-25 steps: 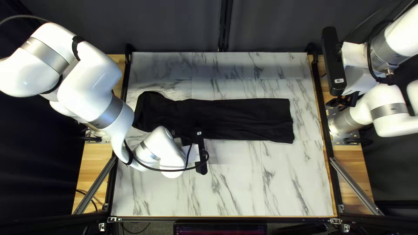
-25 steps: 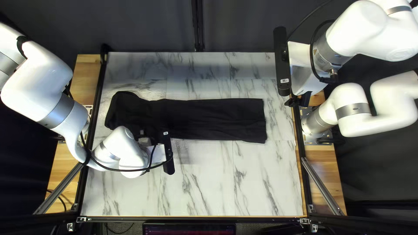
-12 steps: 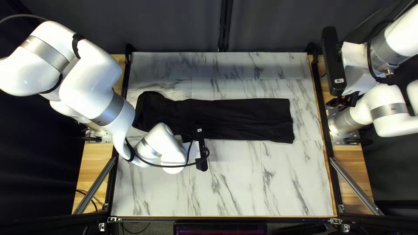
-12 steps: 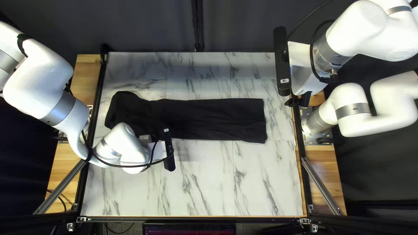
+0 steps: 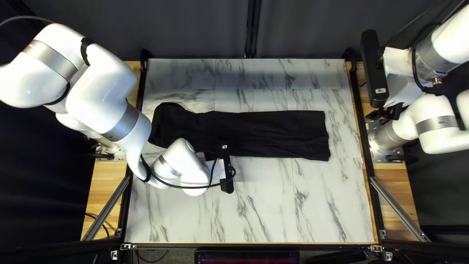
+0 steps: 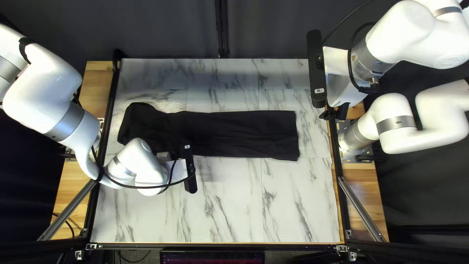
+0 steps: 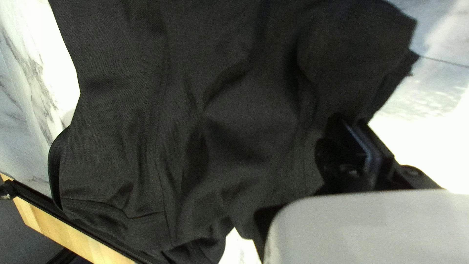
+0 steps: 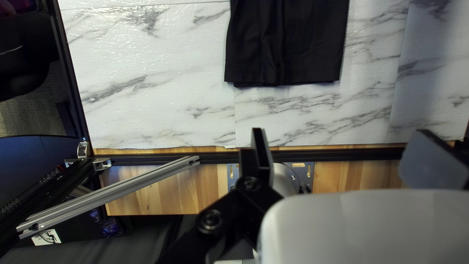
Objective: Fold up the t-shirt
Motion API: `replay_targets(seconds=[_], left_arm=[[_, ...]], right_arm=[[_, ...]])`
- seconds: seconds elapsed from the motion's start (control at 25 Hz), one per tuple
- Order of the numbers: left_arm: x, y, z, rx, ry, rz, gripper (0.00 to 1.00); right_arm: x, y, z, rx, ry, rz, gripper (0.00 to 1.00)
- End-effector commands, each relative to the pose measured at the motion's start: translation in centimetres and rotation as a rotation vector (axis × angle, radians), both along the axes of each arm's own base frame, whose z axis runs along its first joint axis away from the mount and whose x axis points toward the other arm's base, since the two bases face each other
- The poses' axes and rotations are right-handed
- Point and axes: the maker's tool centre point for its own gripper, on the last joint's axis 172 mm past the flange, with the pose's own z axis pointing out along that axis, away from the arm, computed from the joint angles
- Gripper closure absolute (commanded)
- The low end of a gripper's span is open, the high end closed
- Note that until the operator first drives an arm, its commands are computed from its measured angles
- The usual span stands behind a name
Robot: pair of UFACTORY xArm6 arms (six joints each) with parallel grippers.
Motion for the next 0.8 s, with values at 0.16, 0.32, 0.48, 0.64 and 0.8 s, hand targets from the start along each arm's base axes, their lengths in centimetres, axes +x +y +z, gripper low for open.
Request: replay_targets(seconds=[0.16,0.32,0.48,0.64,0.8], left_arm=[[0.1,-1.1,1.0,0.015,-0.005,-0.008,0.99],[0.1,-1.6,1.3,0.017,-0.004,-0.014,0.96],[0.0,-1.9,1.4,0.017,0.002,-0.019,0.73],[-0.2,-1.2,1.1,0.011,0.011,-0.015,0.3],[0.0,-0.7,0.6,0.005,0.016,-0.013,1.0]], right_arm=[[0.0,0.0,0.0,0.0,0.0,0.0,0.0],[0.0,0.0,0.0,0.0,0.0,0.0,0.0],[0.0,0.0,0.0,0.0,0.0,0.0,0.0],[0.0,0.0,0.0,0.0,0.0,0.0,0.0],[0.0,0.0,0.0,0.0,0.0,0.0,0.0]])
